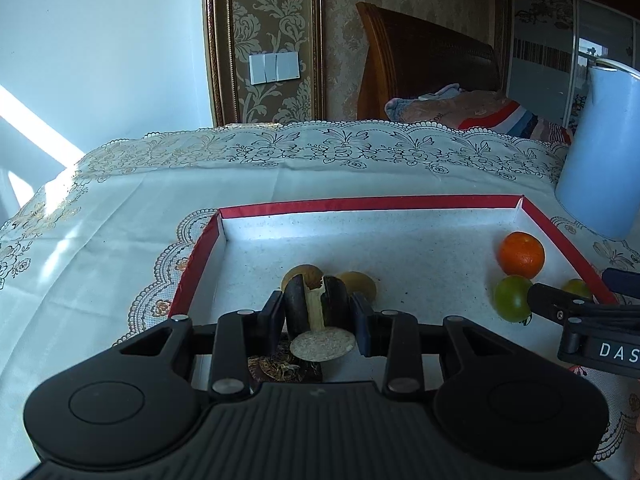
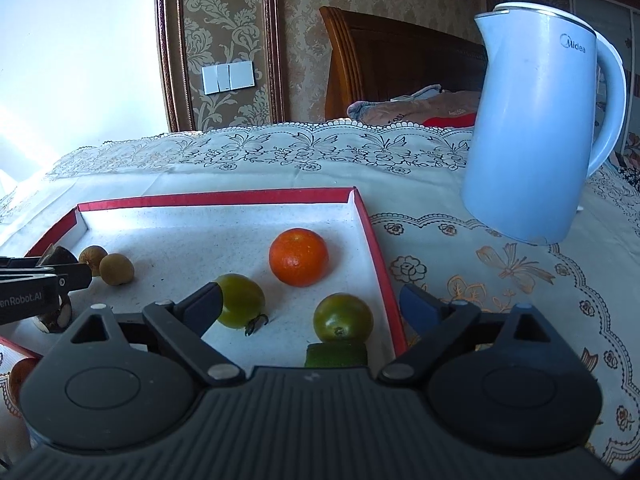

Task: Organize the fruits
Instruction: 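Lower the chunk into the tray and open the left tool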

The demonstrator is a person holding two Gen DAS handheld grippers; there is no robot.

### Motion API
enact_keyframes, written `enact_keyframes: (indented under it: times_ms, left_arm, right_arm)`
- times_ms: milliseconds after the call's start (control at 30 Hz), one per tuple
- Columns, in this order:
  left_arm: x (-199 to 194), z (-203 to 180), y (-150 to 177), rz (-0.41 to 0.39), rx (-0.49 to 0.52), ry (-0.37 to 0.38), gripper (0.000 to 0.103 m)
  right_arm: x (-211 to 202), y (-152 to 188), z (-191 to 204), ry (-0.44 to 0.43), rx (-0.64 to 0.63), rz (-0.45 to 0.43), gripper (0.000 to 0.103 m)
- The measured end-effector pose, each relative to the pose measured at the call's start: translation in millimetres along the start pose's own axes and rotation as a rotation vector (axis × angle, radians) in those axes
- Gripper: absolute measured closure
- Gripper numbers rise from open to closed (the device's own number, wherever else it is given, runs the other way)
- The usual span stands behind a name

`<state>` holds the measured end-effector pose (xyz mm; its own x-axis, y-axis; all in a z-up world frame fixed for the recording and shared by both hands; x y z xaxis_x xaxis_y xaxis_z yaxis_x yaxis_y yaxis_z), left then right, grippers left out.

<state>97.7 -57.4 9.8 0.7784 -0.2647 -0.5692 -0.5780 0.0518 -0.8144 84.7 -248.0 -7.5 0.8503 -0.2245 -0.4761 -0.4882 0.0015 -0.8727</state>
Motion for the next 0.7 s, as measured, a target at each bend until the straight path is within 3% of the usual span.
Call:
enact_keyframes:
  times_ms: [67,200,300,700]
  left_arm:
    - [2.7,0.3,-0.4,0.005,0.009,0.002,0.066]
    - [0.9,1.0,-0.2,-0.026,0.008,-0.016,0.037]
    - [-3.0,0.8,-0.6,-0.059,0.019,-0.045,0.032]
    - [-24.9,7.9,6.2,-0.087,0.009,-0.014,0.031]
  right_arm:
    - [-0.8,-0.1,0.3,0.007,-0.002,-0.009,0.005]
    - [-0.1,0.0,-0.1,0.01,-0.002,-0.008,0.004]
    - [0.1,0.3,0.2,0.01,-0.005,-0.007,0.004]
    - [-4.4,3.4,1.4,0.018,-0.018,-0.036,0.002]
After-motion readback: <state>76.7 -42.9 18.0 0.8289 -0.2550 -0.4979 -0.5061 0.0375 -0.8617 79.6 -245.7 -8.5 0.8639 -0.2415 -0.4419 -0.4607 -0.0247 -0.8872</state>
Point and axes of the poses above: each gripper's, at about its wrist camera, not at the fingertips, and x roughly the way its jaws point, z to its left, y to its underside, the point moved 1 cm from there along x, roughly the way its jaws point, and after that the axes turned 13 degrees about y, right-handed, at the moved point
